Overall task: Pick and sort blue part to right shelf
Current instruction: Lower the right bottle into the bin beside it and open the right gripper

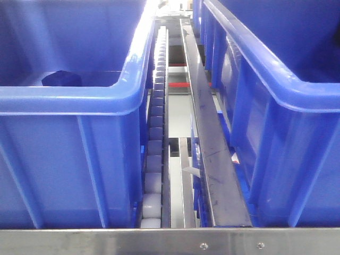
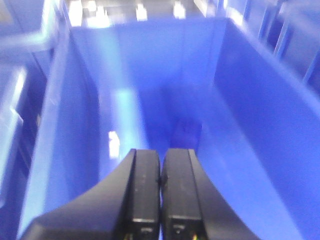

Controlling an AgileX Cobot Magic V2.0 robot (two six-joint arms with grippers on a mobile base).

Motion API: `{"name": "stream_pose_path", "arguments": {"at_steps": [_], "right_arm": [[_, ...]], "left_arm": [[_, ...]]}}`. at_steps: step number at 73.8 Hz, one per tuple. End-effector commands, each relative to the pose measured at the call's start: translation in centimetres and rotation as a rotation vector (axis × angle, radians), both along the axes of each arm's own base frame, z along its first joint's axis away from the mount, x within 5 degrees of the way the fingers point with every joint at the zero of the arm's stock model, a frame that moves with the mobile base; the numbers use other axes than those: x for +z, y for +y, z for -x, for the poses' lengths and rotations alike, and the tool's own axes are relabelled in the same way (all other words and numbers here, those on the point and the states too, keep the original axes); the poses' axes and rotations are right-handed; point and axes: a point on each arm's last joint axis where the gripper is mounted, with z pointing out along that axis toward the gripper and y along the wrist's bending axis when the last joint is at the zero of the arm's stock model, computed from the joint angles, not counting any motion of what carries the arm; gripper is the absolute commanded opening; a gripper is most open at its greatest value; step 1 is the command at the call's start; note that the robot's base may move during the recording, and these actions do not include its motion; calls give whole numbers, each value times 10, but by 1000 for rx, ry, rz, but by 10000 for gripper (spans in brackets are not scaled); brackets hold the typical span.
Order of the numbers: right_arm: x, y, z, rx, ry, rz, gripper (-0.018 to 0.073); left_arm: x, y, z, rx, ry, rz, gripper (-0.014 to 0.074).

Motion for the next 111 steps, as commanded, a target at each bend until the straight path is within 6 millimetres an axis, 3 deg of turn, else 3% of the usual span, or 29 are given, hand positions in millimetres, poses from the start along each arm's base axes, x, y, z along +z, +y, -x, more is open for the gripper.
{"name": "stream_pose_path", "arguments": {"at_steps": [1,10,21,39,45,56,59,65,78,91,100,111], "right_arm": [[11,-1,-17,12,-95,1,251],[-14,0,-41,14,-52,4,251],[-37,1,-56,29,-29,18,251],[-50,1,-63,29,-12,19,265],[-50,1,-63,29,-12,19,347],[-49,1,-61,29,-4,19,620],[-47,1,-60,29,-9,19,643],[-38,1,-57,29,-32,18,612],[1,0,-36,28,-118,16,567],[35,-1,3,27,-184,10,361],[42,-3,37,27,-250,8,205],[39,-5,82,27,-339,5,118]], "left_arm": [[16,0,2,-11,-107,19,125],[16,0,2,-12,-104,24,125],[16,-1,2,-14,-103,28,125],[16,-1,2,-14,-103,28,125],[16,-1,2,-14,-103,28,125],[16,-1,2,-14,-103,28,125],[16,-1,2,-14,-103,28,125],[16,-1,2,-14,-103,28,125],[16,-1,2,-14,-103,28,125],[16,-1,2,-14,-103,28,125],[16,-1,2,-14,-103,28,125],[16,-1,2,-14,-103,28,125]]}}
